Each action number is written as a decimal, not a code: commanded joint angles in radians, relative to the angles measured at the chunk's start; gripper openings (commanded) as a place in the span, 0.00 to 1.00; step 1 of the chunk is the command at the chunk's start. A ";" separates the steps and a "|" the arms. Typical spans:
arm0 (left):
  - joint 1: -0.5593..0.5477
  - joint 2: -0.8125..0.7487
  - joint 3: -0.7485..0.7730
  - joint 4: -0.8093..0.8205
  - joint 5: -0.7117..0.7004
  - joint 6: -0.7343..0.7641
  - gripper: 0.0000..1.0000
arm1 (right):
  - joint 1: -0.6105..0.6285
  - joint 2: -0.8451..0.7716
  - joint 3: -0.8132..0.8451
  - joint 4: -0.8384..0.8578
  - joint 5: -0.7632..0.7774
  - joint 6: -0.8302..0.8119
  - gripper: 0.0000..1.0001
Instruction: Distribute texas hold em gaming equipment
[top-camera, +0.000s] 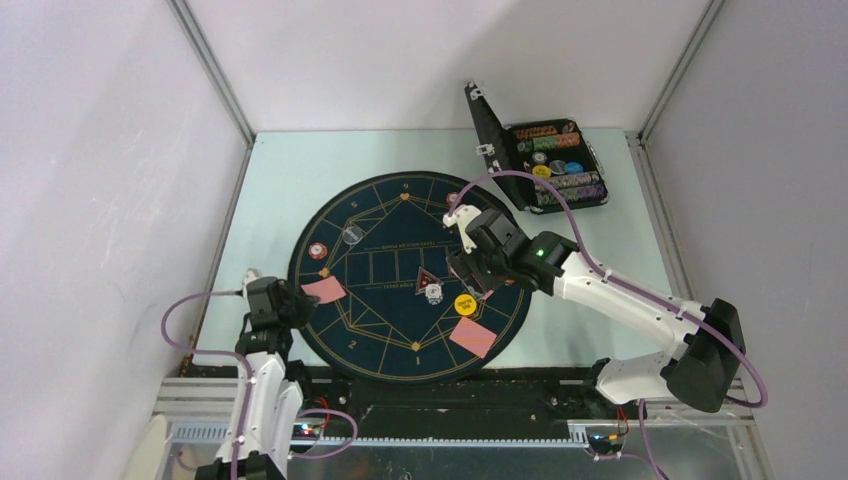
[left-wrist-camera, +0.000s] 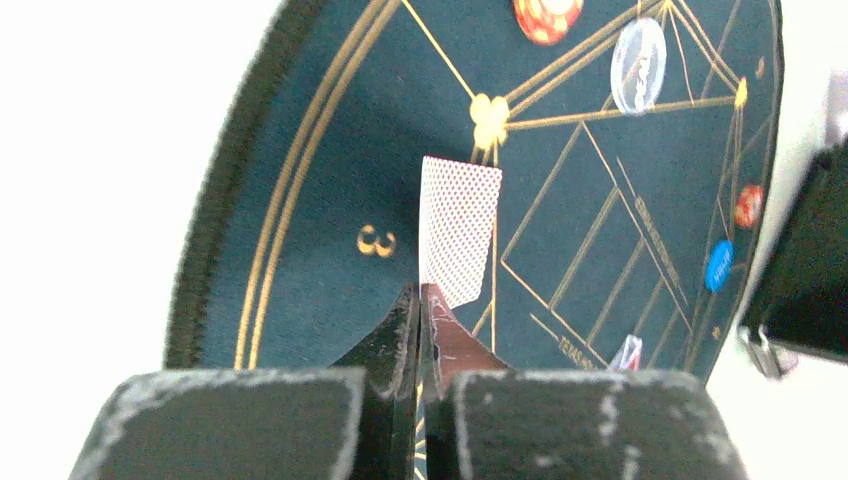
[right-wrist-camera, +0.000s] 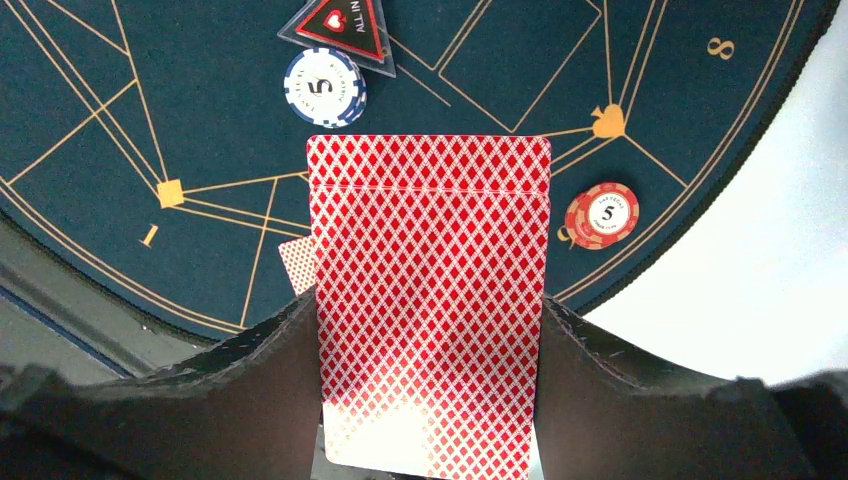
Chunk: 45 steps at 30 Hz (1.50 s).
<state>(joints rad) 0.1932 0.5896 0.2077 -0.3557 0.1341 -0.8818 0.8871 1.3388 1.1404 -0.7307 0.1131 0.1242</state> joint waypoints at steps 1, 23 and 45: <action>0.013 -0.031 0.022 -0.025 -0.213 0.029 0.00 | -0.004 -0.011 0.016 0.032 0.001 0.008 0.00; 0.026 0.106 0.099 0.014 -0.185 0.136 0.01 | -0.006 -0.003 0.017 0.030 -0.010 0.003 0.00; 0.009 0.684 0.720 0.382 0.310 0.182 0.00 | -0.054 0.005 0.016 0.057 -0.064 -0.003 0.00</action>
<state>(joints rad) 0.2111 1.0466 0.6983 -0.0441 0.2440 -0.8131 0.8471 1.3418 1.1404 -0.7258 0.0685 0.1234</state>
